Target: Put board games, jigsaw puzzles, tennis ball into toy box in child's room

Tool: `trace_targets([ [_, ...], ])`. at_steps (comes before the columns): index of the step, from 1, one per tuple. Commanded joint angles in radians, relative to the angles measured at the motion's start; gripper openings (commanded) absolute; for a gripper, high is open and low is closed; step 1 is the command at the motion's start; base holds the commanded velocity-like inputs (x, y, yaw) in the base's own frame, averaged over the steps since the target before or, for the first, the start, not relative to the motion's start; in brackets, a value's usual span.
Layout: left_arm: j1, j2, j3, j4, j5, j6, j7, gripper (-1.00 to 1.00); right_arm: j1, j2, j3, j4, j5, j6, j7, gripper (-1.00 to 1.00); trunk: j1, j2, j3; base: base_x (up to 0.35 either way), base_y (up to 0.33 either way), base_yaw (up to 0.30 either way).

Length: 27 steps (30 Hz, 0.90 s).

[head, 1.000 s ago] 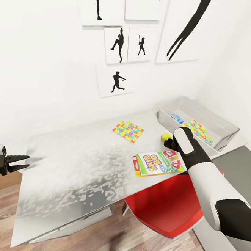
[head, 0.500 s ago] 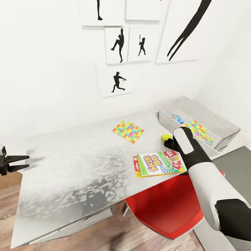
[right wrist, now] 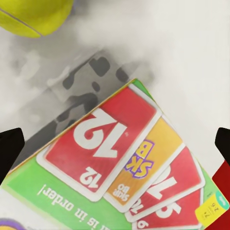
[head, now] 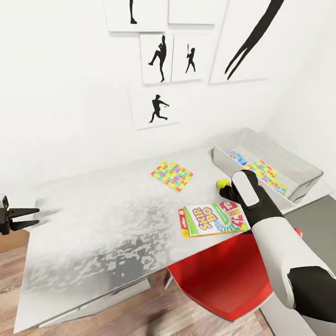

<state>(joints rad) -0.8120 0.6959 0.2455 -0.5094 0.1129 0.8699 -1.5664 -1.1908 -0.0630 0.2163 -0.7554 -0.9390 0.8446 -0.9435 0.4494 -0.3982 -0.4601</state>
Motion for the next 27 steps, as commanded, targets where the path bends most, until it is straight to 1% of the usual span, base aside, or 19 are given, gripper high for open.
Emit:
trace_targets([
  [1, -0.001, 0.0, 0.0, 0.0, -0.001, 0.011, -0.004, 1.0, -0.001, -0.001, 0.005, -0.001, -0.009, 0.004, -0.009, 1.0, 0.001, -0.002, -0.003, 0.016, 0.0, 0.0],
  [27, -0.001, -0.001, 0.0, 0.0, -0.001, 0.011, -0.004, 1.0, -0.001, -0.001, 0.005, -0.001, -0.009, 0.003, -0.009, 1.0, 0.001, -0.002, -0.037, 0.002, 0.0, 0.0],
])
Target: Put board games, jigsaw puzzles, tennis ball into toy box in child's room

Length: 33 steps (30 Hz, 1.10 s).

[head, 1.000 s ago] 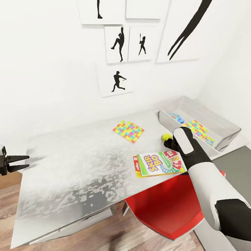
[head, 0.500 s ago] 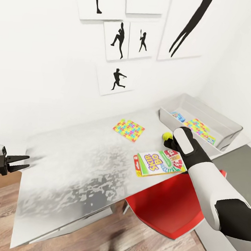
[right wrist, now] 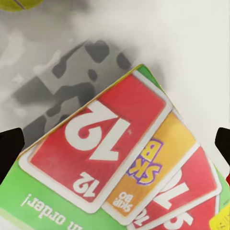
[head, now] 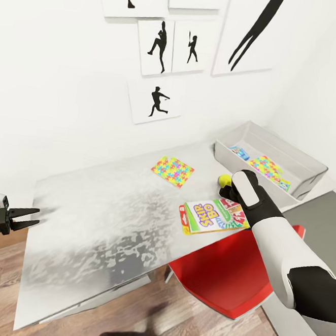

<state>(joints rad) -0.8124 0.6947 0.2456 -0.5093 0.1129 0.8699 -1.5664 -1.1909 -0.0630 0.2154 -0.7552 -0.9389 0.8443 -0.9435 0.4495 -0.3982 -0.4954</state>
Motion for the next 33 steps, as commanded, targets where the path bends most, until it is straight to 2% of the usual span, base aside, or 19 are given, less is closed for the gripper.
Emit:
trace_targets([
  [1, -0.001, 0.0, 0.0, 0.0, -0.001, 0.011, -0.004, 1.0, -0.001, -0.001, 0.006, -0.001, -0.009, 0.003, -0.009, 1.0, 0.0, -0.002, -0.003, 0.0, 0.0, 0.0],
  [13, 0.0, 0.0, 0.0, 0.0, -0.001, 0.009, -0.004, 1.0, -0.001, -0.001, 0.006, -0.001, -0.009, -0.017, -0.008, 1.0, 0.0, -0.002, -0.021, 0.0, 0.0, 0.0],
  [20, 0.0, 0.001, 0.001, 0.0, -0.001, 0.009, -0.004, 1.0, -0.001, -0.001, 0.008, -0.001, -0.009, -0.038, 0.052, 1.0, 0.0, -0.002, -0.031, 0.0, 0.0, 0.0],
  [33, -0.001, 0.0, 0.001, 0.0, -0.001, 0.009, -0.004, 1.0, -0.001, -0.003, 0.01, 0.001, -0.009, -0.039, 0.067, 1.0, 0.0, -0.002, -0.034, 0.0, 0.0, 0.0],
])
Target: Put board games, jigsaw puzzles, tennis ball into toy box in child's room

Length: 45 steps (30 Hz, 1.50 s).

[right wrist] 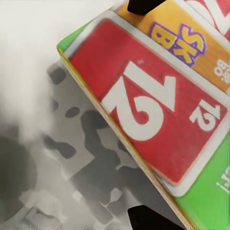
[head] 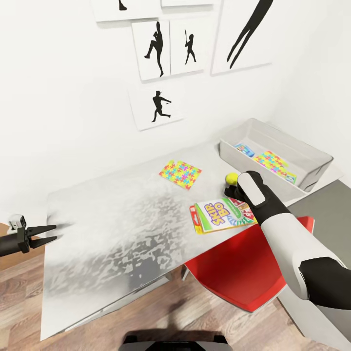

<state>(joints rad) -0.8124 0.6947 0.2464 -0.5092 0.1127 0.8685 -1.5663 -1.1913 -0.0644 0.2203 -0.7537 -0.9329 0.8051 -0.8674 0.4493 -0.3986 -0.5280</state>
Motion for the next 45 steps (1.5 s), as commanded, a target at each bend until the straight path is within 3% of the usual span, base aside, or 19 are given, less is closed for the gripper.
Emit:
trace_targets([
  [1, -0.001, 0.0, -0.001, 0.0, -0.001, 0.011, -0.004, 1.0, -0.001, -0.002, 0.005, 0.005, -0.015, 0.0, -0.009, 1.0, 0.001, -0.001, -0.002, 0.0, 0.0, 0.0],
  [45, 0.0, -0.003, 0.0, 0.0, -0.001, 0.01, -0.004, 1.0, -0.001, -0.001, 0.005, 0.048, -0.006, 0.003, -0.01, 1.0, 0.001, -0.001, -0.002, -0.017, -0.026, 0.0],
])
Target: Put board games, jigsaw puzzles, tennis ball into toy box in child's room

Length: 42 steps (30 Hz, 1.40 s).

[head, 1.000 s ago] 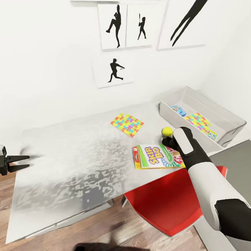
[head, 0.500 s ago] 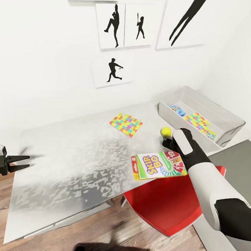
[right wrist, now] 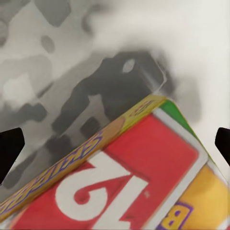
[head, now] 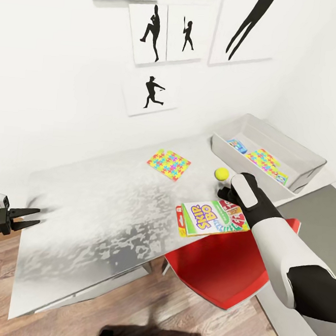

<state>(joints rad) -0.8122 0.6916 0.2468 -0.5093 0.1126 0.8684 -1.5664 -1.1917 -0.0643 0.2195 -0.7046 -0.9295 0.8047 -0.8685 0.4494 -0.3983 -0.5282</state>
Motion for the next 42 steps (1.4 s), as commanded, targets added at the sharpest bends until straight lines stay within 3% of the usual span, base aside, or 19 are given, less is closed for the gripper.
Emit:
trace_targets([
  [1, 0.0, 0.0, 0.0, 0.0, -0.001, 0.011, -0.004, 1.0, -0.001, -0.001, 0.006, 0.001, -0.009, 0.003, -0.008, 1.0, 0.001, -0.002, -0.001, -0.003, 0.0, 0.0],
  [42, -0.001, 0.0, 0.0, 0.0, -0.002, 0.011, -0.004, 1.0, -0.002, -0.002, 0.005, 0.045, -0.01, 0.01, -0.007, 1.0, 0.001, -0.002, -0.001, -0.015, 0.012, 0.0],
])
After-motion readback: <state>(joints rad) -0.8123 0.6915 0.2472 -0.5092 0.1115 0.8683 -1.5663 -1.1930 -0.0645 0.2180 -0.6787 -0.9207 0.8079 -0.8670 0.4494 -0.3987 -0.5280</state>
